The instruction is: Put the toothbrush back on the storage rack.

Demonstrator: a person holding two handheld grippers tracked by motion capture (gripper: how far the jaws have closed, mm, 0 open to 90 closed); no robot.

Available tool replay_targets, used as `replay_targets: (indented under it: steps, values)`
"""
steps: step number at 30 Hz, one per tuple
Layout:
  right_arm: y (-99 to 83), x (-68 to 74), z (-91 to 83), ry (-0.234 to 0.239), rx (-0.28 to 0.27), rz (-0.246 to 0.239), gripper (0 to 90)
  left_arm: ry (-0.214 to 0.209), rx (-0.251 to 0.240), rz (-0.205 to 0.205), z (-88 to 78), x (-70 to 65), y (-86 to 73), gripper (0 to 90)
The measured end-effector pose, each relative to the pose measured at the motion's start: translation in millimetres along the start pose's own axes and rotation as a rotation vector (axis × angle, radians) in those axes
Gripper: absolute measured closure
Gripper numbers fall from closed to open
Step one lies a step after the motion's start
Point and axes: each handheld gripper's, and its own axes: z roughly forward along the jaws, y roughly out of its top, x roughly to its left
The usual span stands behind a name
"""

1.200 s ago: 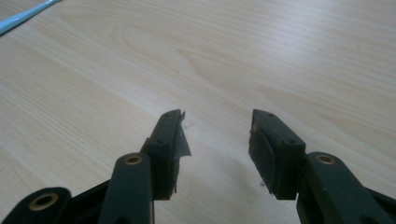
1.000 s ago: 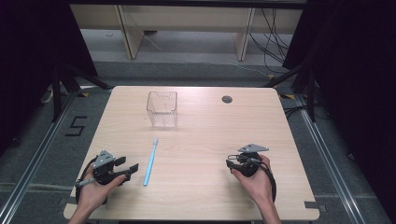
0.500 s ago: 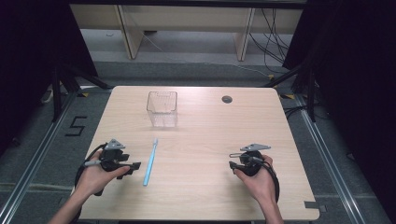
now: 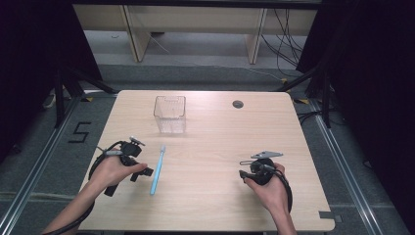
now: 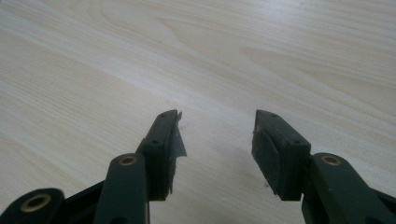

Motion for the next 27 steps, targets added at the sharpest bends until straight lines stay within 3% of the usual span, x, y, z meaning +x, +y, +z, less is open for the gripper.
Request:
replay_targets:
  steps: [1,2,7,8,14,15,20,27]
  values:
    - [0.1,0.1,0.1,0.002,-0.005,0.001,51.5,-0.003,0.008,-0.017,2.8,-1.9,2.1,37.1]
    - [0.3,0.1,-0.4,0.002,-0.002,0.002,51.5,0.007,0.051,-0.012,7.7,-3.4,5.8,36.8]
    - [0.2,-0.2,-0.7,0.005,0.003,0.002,51.4,0.002,0.083,-0.016,15.1,-6.8,12.2,37.0]
    - [0.0,0.2,-0.1,0.008,-0.001,0.003,51.5,0.006,0.098,0.012,17.0,-6.8,15.9,37.0]
    - [0.7,1.4,-1.1,0.008,0.005,-0.006,51.5,0.009,0.162,0.041,23.1,-11.1,22.9,37.1]
    - [0.7,1.6,-0.7,0.015,0.010,-0.004,52.2,0.016,0.180,-0.014,25.2,-17.0,24.5,37.2]
    - [0.5,1.9,-0.9,0.013,0.018,-0.001,53.1,0.042,0.219,-0.018,31.5,-19.6,30.5,37.4]
    - [0.5,2.0,-2.8,0.009,0.017,0.004,53.2,0.060,0.221,-0.026,38.5,-22.7,33.8,37.4]
